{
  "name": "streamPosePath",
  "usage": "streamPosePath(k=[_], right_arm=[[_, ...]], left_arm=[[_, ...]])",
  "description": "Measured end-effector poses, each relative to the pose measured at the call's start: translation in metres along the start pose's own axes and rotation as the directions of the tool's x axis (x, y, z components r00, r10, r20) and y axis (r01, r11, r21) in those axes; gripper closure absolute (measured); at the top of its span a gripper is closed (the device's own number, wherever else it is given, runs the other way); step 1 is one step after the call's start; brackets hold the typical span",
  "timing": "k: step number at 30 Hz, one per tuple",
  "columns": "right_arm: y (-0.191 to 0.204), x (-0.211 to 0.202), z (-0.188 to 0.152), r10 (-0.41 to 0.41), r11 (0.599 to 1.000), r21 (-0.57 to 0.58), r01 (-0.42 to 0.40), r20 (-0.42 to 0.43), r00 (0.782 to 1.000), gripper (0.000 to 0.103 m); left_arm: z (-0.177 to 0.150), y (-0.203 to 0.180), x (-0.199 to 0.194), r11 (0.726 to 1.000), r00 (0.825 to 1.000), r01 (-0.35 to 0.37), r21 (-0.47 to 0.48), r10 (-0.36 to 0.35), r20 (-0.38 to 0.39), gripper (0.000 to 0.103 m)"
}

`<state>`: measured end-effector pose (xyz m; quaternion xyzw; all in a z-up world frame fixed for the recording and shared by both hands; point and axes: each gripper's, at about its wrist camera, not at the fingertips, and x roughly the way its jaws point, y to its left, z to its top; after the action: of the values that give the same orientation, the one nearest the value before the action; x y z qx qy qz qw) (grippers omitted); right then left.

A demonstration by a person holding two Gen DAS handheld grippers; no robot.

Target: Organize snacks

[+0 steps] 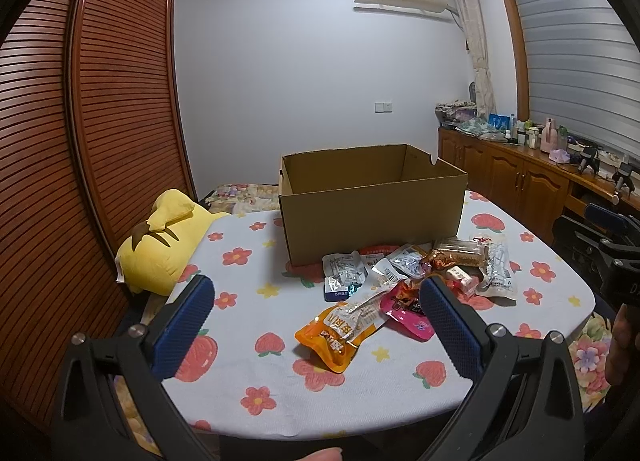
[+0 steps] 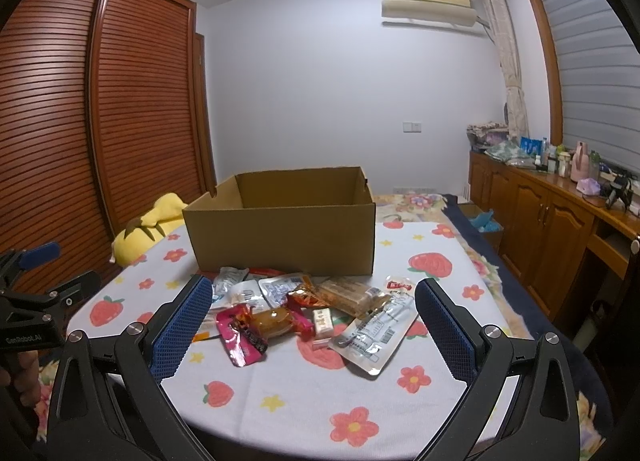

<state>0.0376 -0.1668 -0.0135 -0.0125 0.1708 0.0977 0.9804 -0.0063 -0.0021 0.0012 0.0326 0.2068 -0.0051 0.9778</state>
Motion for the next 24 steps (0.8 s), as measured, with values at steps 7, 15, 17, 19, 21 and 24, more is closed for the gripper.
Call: streamPosePath(k=[7, 15, 17, 19, 21, 24], right_arm=[[-0.0002, -0.0002, 0.0001, 0.001, 1.0, 0.001, -0.001, 0.0, 1.0, 0.0], [-0.0014, -0.0012, 0.0002, -0.001, 1.0, 0.0, 0.001, 0.002, 1.0, 0.0], [-0.0019, -0.0012, 0.0001, 0.0, 1.0, 0.001, 0.0, 0.001, 1.0, 0.0], [-0.0015, -0.0027, 0.0002, -0.002, 1.0, 0.0, 0.002, 0.002, 1.0, 0.0], [-0.0018, -0.0028, 0.0002, -0.001, 1.0, 0.001, 0.001, 0.002, 1.0, 0.0], [-0.0015, -0.0027, 0.0002, -0.001, 1.0, 0.001, 0.001, 0.002, 1.0, 0.0]], left_arm=[[0.0022, 0.0014, -0.0031, 1.0, 1.0, 0.002, 0.0, -0.002, 0.005, 0.0], [0.0031, 0.0016, -0.0038, 1.0, 1.0, 0.003, 0.001, -0.003, 0.006, 0.0], [0.0031, 0.0016, -0.0039, 1.0, 1.0, 0.003, 0.001, -0.003, 0.007, 0.0], [0.004, 0.0015, -0.0051, 1.0, 1.0, 0.004, 0.001, -0.004, 0.01, 0.0], [0.0047, 0.0016, -0.0053, 1.0, 1.0, 0.005, 0.0, -0.005, 0.011, 0.0], [0.0046, 0.0011, -0.0058, 1.0, 1.0, 0.004, 0.001, -0.004, 0.011, 0.0]])
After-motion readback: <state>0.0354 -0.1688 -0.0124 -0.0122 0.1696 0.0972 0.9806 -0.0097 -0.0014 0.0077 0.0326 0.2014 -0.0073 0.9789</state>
